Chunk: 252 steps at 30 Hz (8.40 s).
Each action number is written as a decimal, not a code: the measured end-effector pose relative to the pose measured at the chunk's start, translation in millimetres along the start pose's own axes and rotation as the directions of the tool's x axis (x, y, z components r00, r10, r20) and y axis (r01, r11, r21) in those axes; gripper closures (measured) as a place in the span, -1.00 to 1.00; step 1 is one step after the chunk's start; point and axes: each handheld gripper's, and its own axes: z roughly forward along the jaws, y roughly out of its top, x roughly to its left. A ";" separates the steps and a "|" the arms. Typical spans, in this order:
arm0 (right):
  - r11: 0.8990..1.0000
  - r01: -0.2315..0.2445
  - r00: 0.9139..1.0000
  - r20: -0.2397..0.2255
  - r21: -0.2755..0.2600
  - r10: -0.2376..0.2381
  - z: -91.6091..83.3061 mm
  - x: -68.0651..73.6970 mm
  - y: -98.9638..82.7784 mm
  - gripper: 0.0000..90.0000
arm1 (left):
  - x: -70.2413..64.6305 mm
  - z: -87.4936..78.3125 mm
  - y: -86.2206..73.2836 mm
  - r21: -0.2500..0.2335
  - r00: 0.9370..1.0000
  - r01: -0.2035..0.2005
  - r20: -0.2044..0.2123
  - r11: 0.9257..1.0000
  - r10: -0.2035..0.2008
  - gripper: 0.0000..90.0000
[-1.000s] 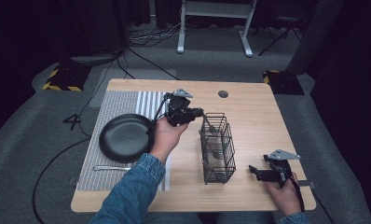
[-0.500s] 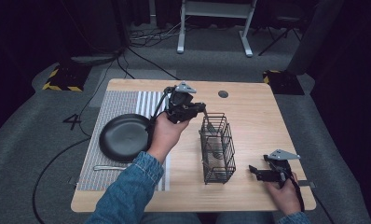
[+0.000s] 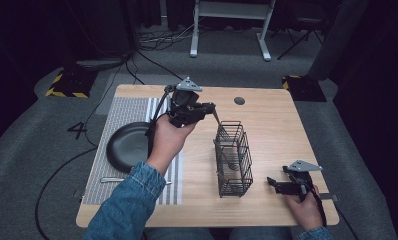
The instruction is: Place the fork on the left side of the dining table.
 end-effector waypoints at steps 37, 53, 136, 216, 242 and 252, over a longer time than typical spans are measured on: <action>1.000 0.001 1.000 -0.001 -0.001 -0.001 -0.4 0.0 -0.3 -0.60 | 63.6 -74.3 26.4 -0.103 0.984 0.034 -0.168 0.994 -0.051 0.93; 1.000 0.002 1.000 -0.001 -0.002 -0.002 -0.2 0.0 -0.1 -0.60 | 110.4 -86.2 25.0 -0.133 0.965 0.130 -0.211 0.982 -0.157 0.93; 1.000 -0.004 1.000 0.005 -0.002 0.004 0.2 0.7 0.5 -0.59 | 230.3 -12.5 -78.0 0.041 0.802 0.482 -0.423 0.875 -0.421 0.53; 1.000 -0.011 1.000 0.014 -0.002 0.011 0.5 1.2 0.9 -0.57 | 265.9 -65.4 -141.0 -0.005 0.728 0.553 -0.483 0.833 -0.486 0.30; 1.000 -0.011 1.000 0.010 -0.003 0.011 0.5 1.1 0.9 -0.56 | 168.3 -145.0 -139.2 -0.015 0.888 0.214 -0.413 0.977 -0.201 -0.09; 1.000 -0.010 1.000 0.009 -0.003 0.010 0.7 1.1 1.1 -0.56 | 141.7 -169.4 -163.5 0.001 0.888 0.185 -0.429 0.983 -0.167 -0.09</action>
